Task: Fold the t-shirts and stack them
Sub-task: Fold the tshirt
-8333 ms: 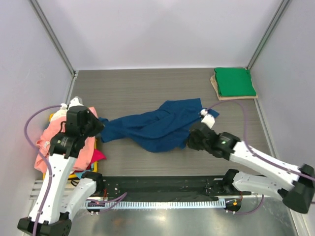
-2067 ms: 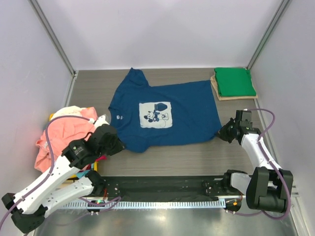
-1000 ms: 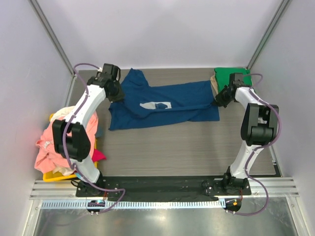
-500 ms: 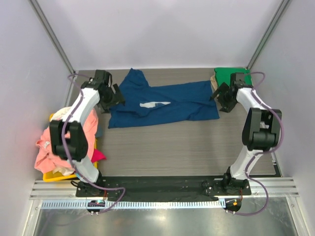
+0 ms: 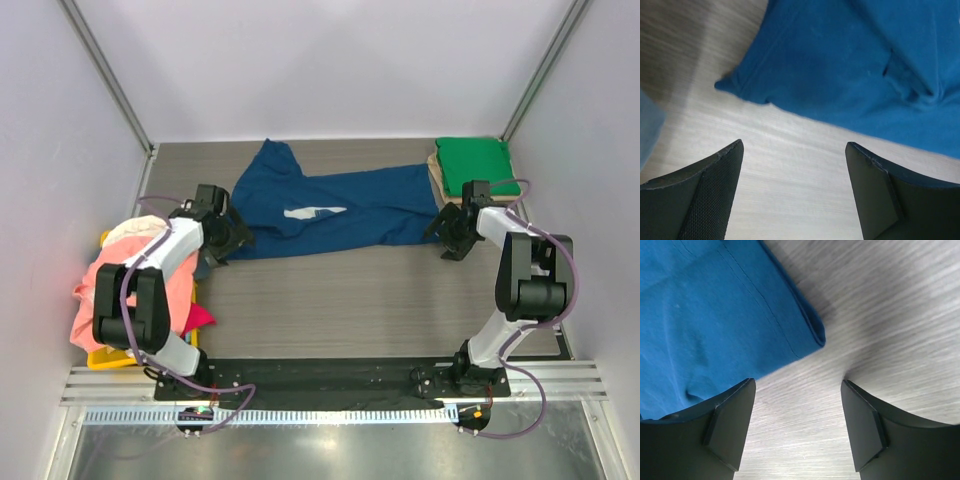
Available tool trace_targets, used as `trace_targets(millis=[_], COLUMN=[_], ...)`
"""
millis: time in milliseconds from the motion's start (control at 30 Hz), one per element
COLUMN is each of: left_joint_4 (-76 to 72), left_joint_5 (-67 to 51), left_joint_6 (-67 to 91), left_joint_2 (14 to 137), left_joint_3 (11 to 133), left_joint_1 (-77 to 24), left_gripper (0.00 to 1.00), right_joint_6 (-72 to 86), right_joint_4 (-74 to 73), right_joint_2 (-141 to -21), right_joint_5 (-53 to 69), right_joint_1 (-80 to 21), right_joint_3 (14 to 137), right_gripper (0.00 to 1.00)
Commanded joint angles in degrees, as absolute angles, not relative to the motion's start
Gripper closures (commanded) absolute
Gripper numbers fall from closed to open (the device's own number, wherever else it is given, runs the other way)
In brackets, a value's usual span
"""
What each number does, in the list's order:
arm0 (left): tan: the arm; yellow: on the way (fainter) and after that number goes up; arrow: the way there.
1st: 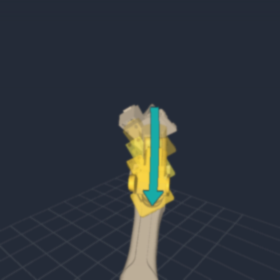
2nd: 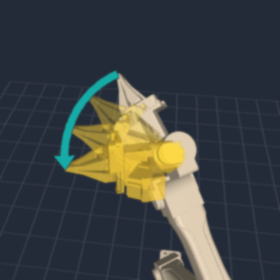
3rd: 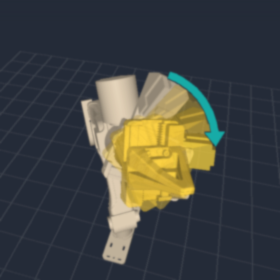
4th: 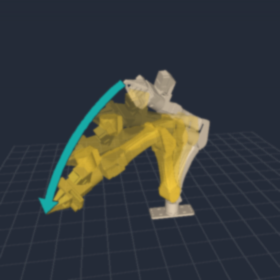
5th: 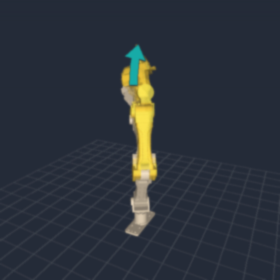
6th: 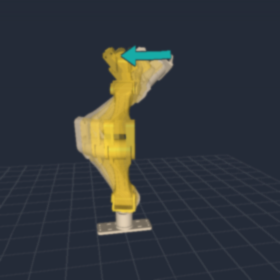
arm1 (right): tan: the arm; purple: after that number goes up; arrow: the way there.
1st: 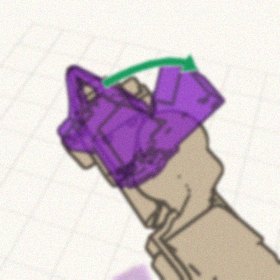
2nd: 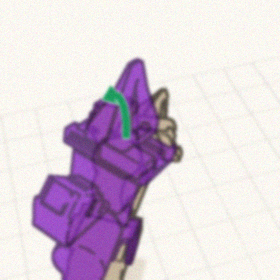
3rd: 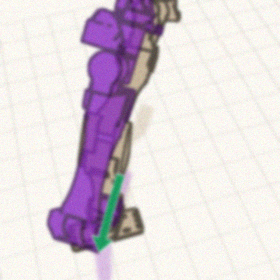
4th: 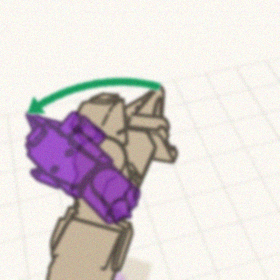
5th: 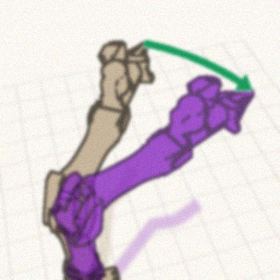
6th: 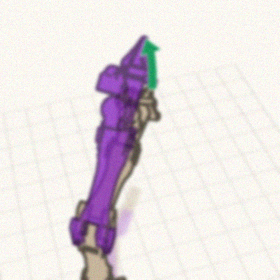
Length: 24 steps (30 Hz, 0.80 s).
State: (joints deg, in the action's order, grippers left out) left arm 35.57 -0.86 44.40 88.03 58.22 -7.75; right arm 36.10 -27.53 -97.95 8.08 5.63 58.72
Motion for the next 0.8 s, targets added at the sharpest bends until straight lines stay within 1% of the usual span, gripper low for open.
trace_targets(millis=[0,100,133,200,233,300,333,400,500,533,567,600,633,667,700,767], left_joint_4=[28.84,27.25,26.55,25.41,25.14,23.83,23.73,23.12,21.98,21.97,21.97,21.97,22.41,23.37,25.47,28.29], left_joint_5=[2.19,3.6,3.86,4.66,5.09,5.97,6.24,7.03,7.21,7.29,7.21,7.12,6.25,5.89,5.45,5.88], left_joint_6=[46.76,47.54,47.81,48.51,48.78,49.39,49.66,50.1,50.89,50.8,50.63,50.28,49.84,49.31,48.96,47.91], left_joint_2=[89.73,92.54,93.24,95.09,95.62,97.2,98.08,100.79,103.44,105.19,106.16,106.87,107.83,108.02,107.93,105.48], left_joint_3=[57.66,57.39,57.31,57.3,57.22,57.13,57.39,58.0,59.41,60.11,60.81,61.69,64.4,65.9,67.83,73.11], left_joint_1=[-7.56,-7.56,-7.38,-7.3,-7.12,-7.21,-7.21,-7.21,-7.21,-7.21,-7.21,-7.12,-7.12,-7.21,-7.21,-7.21], left_gripper=[0.17,0.17,0.17,0.17,0.17,0.18,0.18,0.19,0.28,0.31,0.42,0.55,0.71,0.95,1.0,1.0], right_joint_6=[35.51,35.95,36.03,36.3,36.21,36.21,36.12,36.04,36.04,36.04,36.12,36.21,36.38,36.91,36.83,35.69], right_joint_4=[-24.08,-23.12,-22.33,-21.71,-21.45,-20.66,-20.57,-20.3,-19.34,-19.42,-19.42,-19.51,-19.77,-20.04,-21.0,-23.02], right_joint_2=[-99.4,-102.03,-103.17,-104.23,-104.85,-106.34,-106.78,-108.27,-109.77,-110.21,-110.56,-111.0,-111.18,-111.44,-111.71,-110.4], right_joint_5=[8.0,8.17,8.0,7.39,7.3,6.95,6.68,6.42,6.85,7.2,7.38,7.47,7.47,8.51,9.48,10.37], right_joint_1=[5.62,5.71,5.71,5.89,5.89,5.98,5.98,5.98,5.98,5.98,5.98,5.98,5.98,5.89,5.98,5.8], right_joint_3=[59.94,60.82,60.99,61.96,62.22,63.1,63.45,64.42,65.56,65.83,66.27,67.14,67.76,68.72,71.43,75.04], right_gripper=[0.26,0.31,0.35,0.39,0.44,0.5,0.54,0.59,0.79,0.9,0.94,0.97,0.99,0.99,0.99,0.99])
